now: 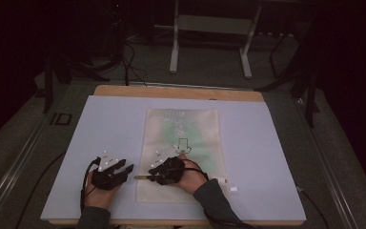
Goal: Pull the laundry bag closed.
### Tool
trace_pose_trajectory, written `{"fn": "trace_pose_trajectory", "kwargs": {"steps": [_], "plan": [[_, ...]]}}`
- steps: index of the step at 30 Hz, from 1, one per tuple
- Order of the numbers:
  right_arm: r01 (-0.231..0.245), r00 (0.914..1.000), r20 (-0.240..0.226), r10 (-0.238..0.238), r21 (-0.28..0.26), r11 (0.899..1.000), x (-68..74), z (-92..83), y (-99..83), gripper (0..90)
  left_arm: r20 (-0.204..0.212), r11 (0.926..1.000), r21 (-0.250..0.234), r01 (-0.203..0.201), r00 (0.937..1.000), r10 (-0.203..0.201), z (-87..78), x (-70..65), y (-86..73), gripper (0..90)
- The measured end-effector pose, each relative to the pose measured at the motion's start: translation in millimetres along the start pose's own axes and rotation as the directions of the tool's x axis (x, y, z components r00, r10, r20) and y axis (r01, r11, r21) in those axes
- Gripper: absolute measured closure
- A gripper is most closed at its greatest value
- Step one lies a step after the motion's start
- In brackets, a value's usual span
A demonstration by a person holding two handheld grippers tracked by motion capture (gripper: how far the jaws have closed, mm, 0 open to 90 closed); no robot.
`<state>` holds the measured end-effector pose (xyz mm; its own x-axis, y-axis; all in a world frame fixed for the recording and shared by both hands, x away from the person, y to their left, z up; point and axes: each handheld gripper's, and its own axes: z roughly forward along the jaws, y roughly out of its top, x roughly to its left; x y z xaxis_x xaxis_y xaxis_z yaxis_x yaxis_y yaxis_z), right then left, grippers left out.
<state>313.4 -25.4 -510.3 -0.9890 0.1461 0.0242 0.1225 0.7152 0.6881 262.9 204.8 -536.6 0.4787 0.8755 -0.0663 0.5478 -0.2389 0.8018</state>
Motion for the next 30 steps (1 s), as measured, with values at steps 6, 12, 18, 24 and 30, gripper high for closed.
{"fn": "trace_pose_trajectory", "kwargs": {"steps": [6,12,18,24,30], "plan": [[-0.009,0.9999,-0.008,0.009,-0.004,1.0,0.8,7.8,4.4,75.0,-0.004,1.0,-0.003,0.004,1.0,-0.004,-1.1,1.3,0.1,58.7],[-0.005,0.9999,-0.014,0.005,-0.005,1.0,0.6,15.1,9.5,75.3,-0.008,0.9998,-0.01,0.014,0.9999,-0.014,-3.3,4.0,-0.1,58.7],[-0.006,0.9997,-0.023,0.006,0.0,1.0,2.1,24.1,15.6,75.4,-0.014,0.9996,-0.017,0.024,0.9996,-0.025,-5.0,5.9,-0.3,58.6],[0.007,0.9998,-0.019,-0.007,0.018,1.0,3.2,33.0,23.2,75.7,-0.017,0.999,-0.026,0.036,0.9992,-0.036,-6.9,8.3,-0.6,58.5],[0.003,0.9999,-0.012,-0.002,0.042,0.999,3.7,40.1,29.4,75.6,-0.018,0.999,-0.027,0.036,0.9992,-0.037,-7.5,8.6,-0.7,58.5]]}}
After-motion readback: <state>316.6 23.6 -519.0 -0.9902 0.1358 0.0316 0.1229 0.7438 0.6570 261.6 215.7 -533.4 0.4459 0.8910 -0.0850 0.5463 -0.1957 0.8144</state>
